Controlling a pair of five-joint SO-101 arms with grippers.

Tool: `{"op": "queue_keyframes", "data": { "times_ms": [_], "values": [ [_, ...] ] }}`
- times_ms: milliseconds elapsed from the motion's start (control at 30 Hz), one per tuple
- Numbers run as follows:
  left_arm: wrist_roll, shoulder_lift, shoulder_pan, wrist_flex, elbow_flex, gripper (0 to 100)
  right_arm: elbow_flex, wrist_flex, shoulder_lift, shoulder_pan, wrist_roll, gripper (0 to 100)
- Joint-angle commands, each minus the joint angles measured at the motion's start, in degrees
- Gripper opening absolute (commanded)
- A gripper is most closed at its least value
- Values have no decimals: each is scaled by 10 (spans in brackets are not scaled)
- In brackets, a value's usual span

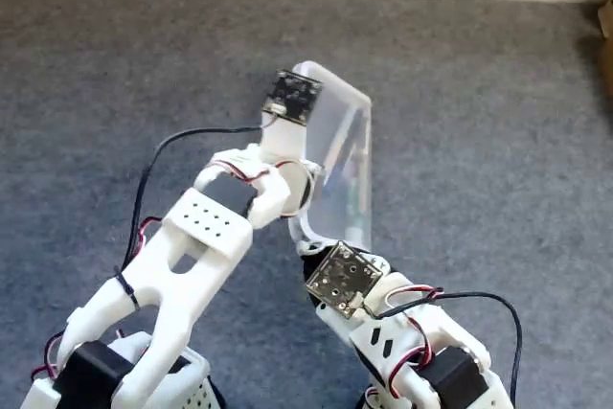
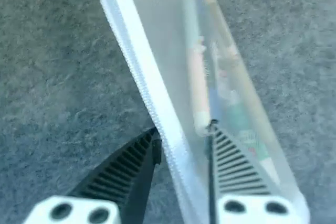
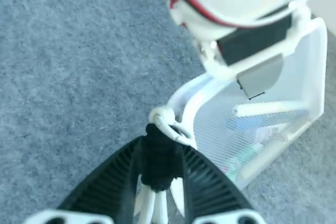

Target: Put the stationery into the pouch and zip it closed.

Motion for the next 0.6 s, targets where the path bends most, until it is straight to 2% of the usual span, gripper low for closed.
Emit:
{"op": "queue_keyframes", "data": {
  "times_ms": [0,200,367,567],
  "values": [
    [3,3,42,13,-19,61,-13,0,-10,18,6,5],
    [3,3,65,18,-19,5,-13,0,-10,27,6,5],
    [4,3,59,71,-57,6,-13,0,-10,39,6,5],
    [54,3,-5,106,-100,6,-10,0,-10,39,6,5]
  ]
}}
